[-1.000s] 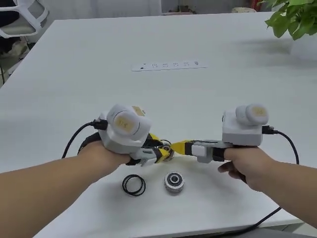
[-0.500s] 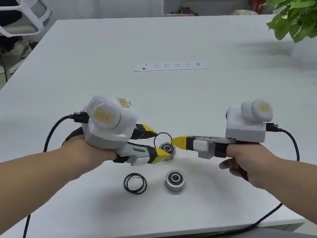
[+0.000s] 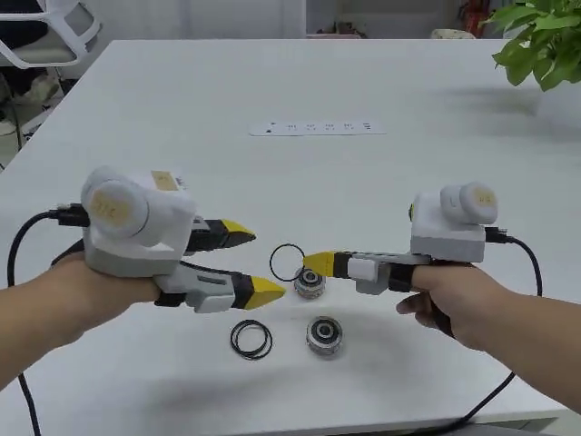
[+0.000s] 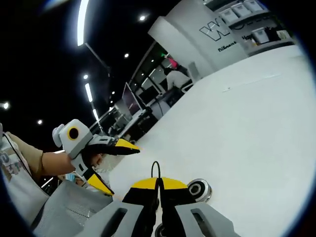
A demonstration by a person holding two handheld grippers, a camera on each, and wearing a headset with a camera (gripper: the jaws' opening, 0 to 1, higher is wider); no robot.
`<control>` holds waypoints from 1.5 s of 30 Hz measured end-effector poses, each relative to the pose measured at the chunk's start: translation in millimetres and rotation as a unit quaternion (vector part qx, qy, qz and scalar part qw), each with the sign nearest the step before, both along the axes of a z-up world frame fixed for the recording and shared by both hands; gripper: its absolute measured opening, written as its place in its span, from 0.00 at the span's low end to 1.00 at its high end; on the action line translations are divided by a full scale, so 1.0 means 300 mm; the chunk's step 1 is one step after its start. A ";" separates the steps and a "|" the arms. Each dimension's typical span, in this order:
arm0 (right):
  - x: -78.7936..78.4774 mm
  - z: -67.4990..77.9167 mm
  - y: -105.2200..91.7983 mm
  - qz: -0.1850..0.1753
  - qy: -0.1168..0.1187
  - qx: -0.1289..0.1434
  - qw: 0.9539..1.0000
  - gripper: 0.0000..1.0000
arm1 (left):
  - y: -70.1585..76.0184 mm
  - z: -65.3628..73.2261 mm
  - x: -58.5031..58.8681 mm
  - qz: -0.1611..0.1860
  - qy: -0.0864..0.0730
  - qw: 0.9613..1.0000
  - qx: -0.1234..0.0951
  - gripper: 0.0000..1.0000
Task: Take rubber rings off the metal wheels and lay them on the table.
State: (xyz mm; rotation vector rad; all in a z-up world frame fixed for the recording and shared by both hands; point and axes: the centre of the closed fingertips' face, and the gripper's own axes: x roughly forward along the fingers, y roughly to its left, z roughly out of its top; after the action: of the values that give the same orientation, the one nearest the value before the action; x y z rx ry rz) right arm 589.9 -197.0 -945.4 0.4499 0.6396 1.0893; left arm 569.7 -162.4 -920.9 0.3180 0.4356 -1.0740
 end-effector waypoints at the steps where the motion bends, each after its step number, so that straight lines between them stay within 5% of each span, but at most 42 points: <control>1: -0.003 0.000 0.003 0.002 0.001 0.000 1.000 0.00 | 0.009 0.003 -0.004 0.003 0.001 1.000 -0.002 0.54; 16: -0.083 -0.052 0.080 0.074 0.015 -0.036 0.996 0.00 | 0.126 0.023 -0.085 0.038 0.012 0.999 -0.020 0.64; 31: -0.164 -0.130 0.139 0.130 0.035 -0.079 0.988 0.00 | 0.181 0.012 -0.120 0.059 0.018 0.998 -0.023 0.66; 45: -0.167 -0.178 0.145 0.144 0.007 -0.125 0.982 0.00 | 0.202 -0.017 -0.129 0.064 0.022 0.998 -0.013 0.66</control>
State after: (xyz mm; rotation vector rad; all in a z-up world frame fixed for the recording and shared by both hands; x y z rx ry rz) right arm 539.7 -153.6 -999.0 0.1494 0.8601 1.2604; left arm 530.9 -101.8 -926.1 0.2410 0.4745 -0.9625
